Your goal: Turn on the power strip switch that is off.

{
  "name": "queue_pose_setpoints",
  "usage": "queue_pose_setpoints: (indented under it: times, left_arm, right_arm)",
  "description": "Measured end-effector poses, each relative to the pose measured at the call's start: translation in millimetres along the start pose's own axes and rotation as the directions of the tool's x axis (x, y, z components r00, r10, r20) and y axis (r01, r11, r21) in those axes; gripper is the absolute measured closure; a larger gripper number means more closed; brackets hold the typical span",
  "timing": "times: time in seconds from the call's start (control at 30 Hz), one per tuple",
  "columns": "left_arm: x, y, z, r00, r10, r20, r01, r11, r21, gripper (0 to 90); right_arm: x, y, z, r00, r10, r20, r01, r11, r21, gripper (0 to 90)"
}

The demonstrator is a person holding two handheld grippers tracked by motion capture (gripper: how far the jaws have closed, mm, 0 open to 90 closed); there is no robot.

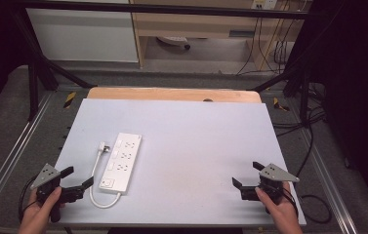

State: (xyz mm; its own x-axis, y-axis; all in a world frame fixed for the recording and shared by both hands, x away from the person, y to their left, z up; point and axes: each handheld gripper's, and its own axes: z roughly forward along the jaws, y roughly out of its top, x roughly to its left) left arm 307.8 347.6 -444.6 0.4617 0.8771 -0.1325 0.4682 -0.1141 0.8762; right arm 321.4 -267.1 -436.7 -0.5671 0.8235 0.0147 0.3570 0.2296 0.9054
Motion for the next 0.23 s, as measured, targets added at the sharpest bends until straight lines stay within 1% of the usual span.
queue_pose_setpoints:
  times: [0.13,0.2,0.23]
  left_arm:
    - [0.0,-4.3,0.1,1.0000,0.000,0.001,0.000,0.9999,0.014,7.8]
    - [0.6,-5.1,0.2,0.9999,-0.010,-0.004,0.010,0.9998,0.017,7.8]
    - [0.9,-5.1,0.4,0.9999,-0.013,-0.007,0.013,0.9998,0.017,7.8]
  right_arm:
    - [-3.5,-0.8,0.5,0.9996,0.018,0.022,-0.018,0.9998,0.004,2.3]
    - [-7.2,-1.8,3.5,0.9979,0.036,0.054,-0.037,0.9990,0.023,2.4]
    - [-10.1,-2.3,7.3,0.9955,0.056,0.077,-0.059,0.9976,0.037,2.4]
